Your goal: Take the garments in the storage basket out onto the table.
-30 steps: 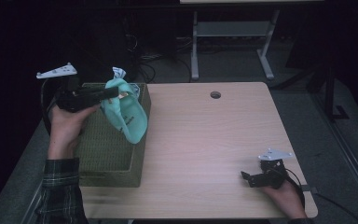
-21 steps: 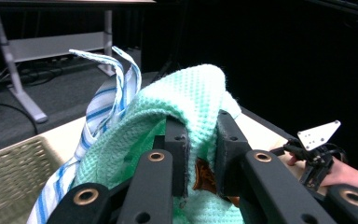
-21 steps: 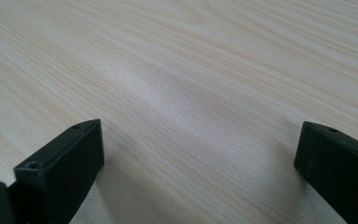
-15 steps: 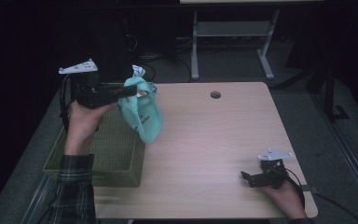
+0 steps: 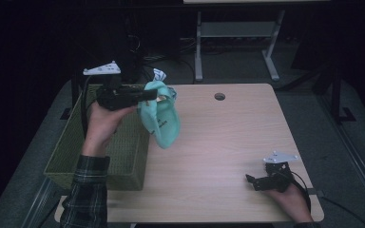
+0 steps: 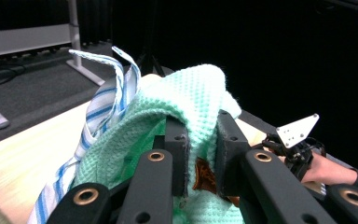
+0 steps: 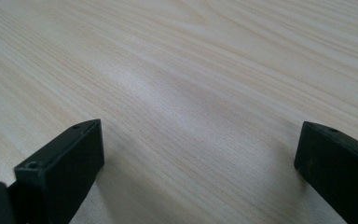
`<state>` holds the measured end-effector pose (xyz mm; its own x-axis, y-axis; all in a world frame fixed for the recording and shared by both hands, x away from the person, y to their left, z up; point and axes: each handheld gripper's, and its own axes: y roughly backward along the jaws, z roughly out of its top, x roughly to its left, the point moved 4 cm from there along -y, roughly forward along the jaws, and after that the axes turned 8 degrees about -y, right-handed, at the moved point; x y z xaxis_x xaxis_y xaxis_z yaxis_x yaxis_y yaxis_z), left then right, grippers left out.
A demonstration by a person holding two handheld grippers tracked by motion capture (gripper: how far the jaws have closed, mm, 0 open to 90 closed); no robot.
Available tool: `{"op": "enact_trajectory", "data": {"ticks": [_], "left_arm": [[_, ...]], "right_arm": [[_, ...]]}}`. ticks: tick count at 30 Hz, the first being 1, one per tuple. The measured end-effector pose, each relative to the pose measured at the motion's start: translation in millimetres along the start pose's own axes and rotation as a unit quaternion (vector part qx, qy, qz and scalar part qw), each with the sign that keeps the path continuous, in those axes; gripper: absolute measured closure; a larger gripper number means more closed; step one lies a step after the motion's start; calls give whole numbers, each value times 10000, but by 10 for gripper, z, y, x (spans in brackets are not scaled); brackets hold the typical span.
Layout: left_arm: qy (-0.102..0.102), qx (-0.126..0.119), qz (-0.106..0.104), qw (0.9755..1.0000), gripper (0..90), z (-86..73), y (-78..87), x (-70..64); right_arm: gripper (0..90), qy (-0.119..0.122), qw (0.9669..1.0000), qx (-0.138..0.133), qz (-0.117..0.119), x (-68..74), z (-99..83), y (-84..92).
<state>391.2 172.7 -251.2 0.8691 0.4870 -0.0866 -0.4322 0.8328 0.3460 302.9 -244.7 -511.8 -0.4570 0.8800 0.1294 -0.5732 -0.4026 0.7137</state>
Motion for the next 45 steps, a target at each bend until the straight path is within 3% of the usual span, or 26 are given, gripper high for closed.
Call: {"op": "enact_trajectory", "data": {"ticks": [28,45], "left_arm": [[-145,263,-753,9967,776,-149,-801,-329],[-257,593,-1140,9914,774,-342,-1249,-497]], "right_arm": [[11,-15,10000,-8,6,2,1,-1],[11,-24,10000,-1,7,4,0,0]]}}
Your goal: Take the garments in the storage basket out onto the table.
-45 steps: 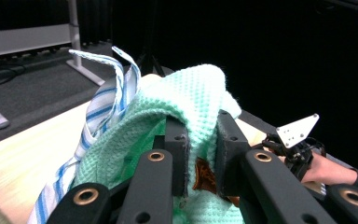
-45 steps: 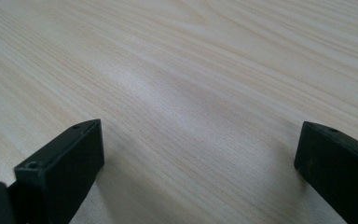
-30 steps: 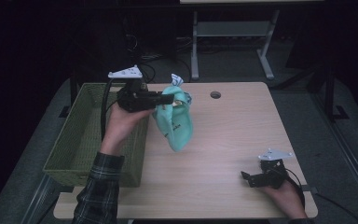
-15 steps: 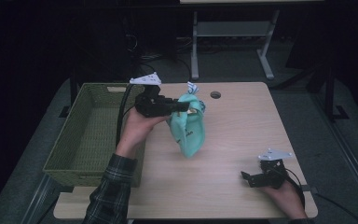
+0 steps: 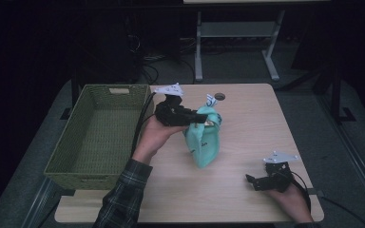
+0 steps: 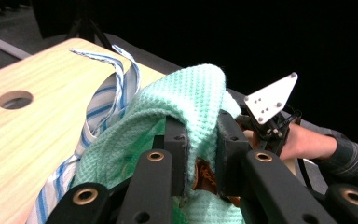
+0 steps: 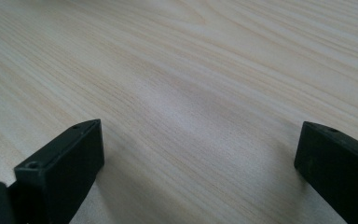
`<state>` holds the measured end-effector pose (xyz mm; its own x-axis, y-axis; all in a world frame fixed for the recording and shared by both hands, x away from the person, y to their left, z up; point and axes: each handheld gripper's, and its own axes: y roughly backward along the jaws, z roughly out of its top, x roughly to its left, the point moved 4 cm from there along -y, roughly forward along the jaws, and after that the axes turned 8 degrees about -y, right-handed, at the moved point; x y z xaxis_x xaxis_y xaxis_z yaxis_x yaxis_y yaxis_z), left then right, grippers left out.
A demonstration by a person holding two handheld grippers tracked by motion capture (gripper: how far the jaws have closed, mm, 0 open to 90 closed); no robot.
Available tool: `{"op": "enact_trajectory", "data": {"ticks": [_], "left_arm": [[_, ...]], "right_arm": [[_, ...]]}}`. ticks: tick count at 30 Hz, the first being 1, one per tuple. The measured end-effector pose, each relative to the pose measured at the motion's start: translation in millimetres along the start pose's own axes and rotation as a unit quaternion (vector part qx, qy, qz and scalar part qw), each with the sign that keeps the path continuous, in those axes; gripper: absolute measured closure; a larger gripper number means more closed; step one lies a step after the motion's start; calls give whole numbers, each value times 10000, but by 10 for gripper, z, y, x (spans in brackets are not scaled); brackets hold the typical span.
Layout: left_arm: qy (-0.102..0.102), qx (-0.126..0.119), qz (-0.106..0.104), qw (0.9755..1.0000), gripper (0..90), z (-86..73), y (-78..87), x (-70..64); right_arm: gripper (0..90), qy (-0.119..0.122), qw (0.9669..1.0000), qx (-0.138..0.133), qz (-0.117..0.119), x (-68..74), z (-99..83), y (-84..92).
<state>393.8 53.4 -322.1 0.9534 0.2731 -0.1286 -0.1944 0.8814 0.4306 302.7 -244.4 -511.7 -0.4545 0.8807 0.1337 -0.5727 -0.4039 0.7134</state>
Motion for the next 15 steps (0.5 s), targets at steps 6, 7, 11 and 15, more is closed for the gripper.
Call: {"op": "enact_trajectory", "data": {"ticks": [6,7,11,15], "left_arm": [[-62,144,-139,9998,773,-49,-204,-31],[-69,172,-156,9997,773,-60,-236,-35],[-57,237,-242,9994,773,-102,-365,-53],[-90,355,-295,9989,772,-142,-495,-72]], "right_arm": [[11,17,10000,-12,-2,-3,1,-2],[11,22,10000,-20,-5,-4,1,-2],[11,20,10000,-23,-3,-4,1,-3],[11,16,10000,-25,-2,-3,1,-3]]}}
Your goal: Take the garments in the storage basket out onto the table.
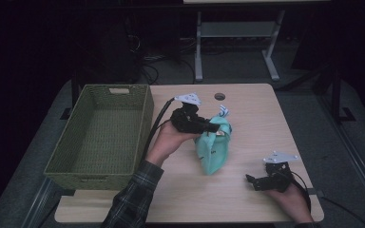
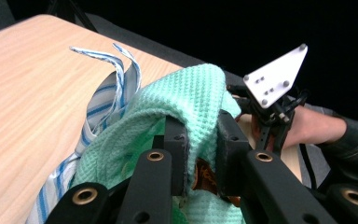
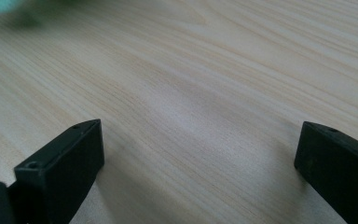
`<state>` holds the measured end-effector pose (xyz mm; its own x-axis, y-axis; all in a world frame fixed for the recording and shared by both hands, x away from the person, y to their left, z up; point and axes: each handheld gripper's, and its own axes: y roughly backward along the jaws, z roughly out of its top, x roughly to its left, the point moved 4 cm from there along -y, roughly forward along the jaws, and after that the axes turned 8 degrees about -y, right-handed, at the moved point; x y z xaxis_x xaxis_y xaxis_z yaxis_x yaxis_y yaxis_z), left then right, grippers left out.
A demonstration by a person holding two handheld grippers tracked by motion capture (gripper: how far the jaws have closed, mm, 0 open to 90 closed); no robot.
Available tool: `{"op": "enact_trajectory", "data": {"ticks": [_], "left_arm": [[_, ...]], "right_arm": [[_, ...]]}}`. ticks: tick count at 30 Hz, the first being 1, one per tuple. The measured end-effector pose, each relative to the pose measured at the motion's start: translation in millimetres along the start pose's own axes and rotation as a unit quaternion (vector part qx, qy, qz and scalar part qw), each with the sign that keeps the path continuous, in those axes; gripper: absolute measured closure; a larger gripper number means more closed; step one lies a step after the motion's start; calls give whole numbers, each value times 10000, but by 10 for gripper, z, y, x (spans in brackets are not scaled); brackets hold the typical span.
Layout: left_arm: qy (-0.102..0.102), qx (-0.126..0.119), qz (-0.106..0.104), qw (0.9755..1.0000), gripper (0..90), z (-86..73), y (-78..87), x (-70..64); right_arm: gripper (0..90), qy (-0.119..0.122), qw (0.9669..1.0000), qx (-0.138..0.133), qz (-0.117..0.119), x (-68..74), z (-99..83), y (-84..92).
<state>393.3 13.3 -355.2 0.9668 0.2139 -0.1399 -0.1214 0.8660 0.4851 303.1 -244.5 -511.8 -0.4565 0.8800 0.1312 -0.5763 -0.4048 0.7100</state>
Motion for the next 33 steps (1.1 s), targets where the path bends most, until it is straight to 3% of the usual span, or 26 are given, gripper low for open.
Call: {"op": "enact_trajectory", "data": {"ticks": [16,33], "left_arm": [[55,410,-110,9991,763,-301,-396,65],[61,886,-5,9961,742,-629,-600,138]], "right_arm": [[11,8,10000,18,-4,-1,-2,1],[11,-4,10000,7,3,1,-1,0]]}}
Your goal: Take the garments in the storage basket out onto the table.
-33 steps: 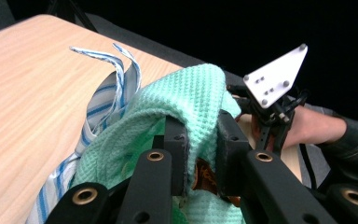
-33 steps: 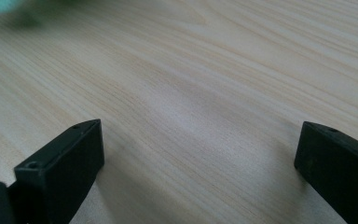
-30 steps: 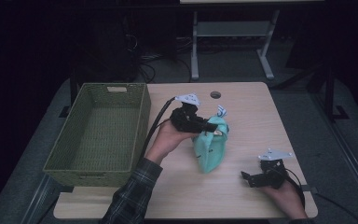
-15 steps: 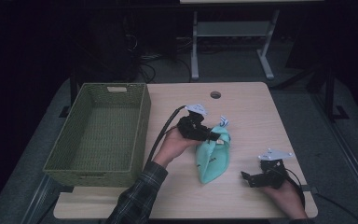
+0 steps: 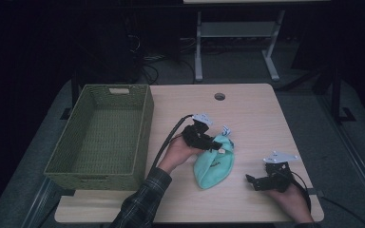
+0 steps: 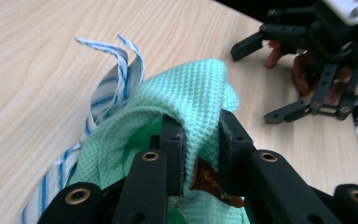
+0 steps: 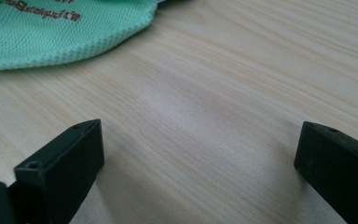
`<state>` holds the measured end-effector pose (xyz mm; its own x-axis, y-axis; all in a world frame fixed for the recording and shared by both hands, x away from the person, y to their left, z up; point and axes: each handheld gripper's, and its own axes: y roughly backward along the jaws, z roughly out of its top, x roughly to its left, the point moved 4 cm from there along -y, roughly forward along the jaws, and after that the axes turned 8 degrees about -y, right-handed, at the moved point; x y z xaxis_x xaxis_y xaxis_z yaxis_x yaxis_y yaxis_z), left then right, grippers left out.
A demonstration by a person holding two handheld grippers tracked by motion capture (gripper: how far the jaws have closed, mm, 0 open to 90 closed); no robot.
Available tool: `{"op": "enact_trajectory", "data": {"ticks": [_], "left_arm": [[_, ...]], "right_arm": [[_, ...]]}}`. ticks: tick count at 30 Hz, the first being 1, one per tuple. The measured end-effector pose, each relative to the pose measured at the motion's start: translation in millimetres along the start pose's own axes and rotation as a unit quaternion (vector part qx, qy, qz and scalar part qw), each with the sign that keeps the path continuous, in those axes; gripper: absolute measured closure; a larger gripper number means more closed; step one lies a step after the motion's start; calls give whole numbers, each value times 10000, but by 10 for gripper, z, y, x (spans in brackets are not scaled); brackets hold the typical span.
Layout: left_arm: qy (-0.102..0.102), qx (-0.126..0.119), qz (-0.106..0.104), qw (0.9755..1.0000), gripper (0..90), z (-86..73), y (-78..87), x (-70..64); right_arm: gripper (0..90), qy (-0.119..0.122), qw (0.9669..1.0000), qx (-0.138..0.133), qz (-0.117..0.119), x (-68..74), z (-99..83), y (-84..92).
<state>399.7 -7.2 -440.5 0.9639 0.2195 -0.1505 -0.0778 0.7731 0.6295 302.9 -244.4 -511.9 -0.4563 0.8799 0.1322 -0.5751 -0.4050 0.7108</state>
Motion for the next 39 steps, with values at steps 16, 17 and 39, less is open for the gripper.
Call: {"op": "enact_trajectory", "data": {"ticks": [16,17,39], "left_arm": [[-125,398,203,9989,609,-95,-104,-43],[-124,360,187,9991,583,-80,-84,-56],[-215,-51,324,9992,807,-87,479,-430]], "right_arm": [[11,12,10000,19,-5,-2,0,3],[10,14,10000,14,-4,-2,0,2],[10,12,10000,18,-7,-2,0,2]]}}
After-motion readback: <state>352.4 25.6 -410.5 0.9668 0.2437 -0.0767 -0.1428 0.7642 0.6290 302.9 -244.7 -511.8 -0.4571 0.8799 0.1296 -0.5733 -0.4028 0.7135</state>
